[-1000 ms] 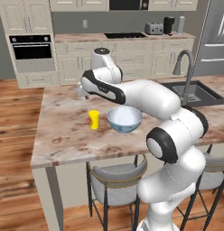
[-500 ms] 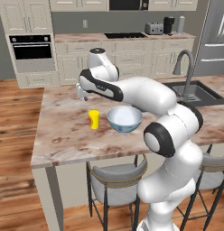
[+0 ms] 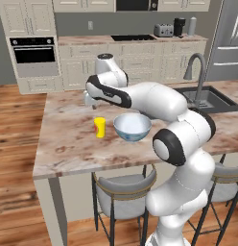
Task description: Place the cup inside the bowl on the dining table and move the bowl to any counter.
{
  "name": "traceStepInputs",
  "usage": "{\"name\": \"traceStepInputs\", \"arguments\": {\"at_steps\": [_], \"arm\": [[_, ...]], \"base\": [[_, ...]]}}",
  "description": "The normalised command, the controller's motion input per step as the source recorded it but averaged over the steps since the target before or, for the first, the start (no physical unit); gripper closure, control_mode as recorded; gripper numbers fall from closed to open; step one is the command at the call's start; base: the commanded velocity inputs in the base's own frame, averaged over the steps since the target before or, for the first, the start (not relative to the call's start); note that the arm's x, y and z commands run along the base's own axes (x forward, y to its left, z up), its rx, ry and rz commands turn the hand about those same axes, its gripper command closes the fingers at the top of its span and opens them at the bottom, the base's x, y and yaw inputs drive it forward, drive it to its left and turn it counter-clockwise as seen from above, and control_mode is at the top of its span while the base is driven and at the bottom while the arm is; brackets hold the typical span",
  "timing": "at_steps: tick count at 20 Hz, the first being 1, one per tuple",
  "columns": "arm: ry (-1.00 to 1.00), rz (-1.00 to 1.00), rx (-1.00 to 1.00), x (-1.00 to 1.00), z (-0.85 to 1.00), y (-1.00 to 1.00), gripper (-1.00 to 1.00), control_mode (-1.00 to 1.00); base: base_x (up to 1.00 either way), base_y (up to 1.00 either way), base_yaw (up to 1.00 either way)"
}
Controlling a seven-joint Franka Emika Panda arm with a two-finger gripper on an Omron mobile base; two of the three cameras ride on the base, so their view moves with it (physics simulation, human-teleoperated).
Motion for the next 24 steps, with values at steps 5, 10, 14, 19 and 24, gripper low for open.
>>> {"name": "traceStepInputs", "arguments": {"at_steps": [5, 10, 14, 19, 24], "arm": [[0.00, -0.10, 0.00, 0.00, -0.17, -0.04, -1.00, -1.00], [0.00, -0.16, 0.00, 0.07, -0.13, 0.00, -1.00, -1.00], [0.00, -0.20, 0.02, 0.08, -0.09, 0.00, -1.00, -1.00], [-0.01, -0.16, 0.07, 0.13, 0.00, 0.00, -1.00, -1.00], [-0.03, -0.10, 0.17, 0.17, 0.00, 0.00, -1.00, -1.00]], "base": [[0.00, 0.00, 0.00], [0.00, 0.00, 0.00], [0.00, 0.00, 0.00], [0.00, 0.00, 0.00], [0.00, 0.00, 0.00]]}}
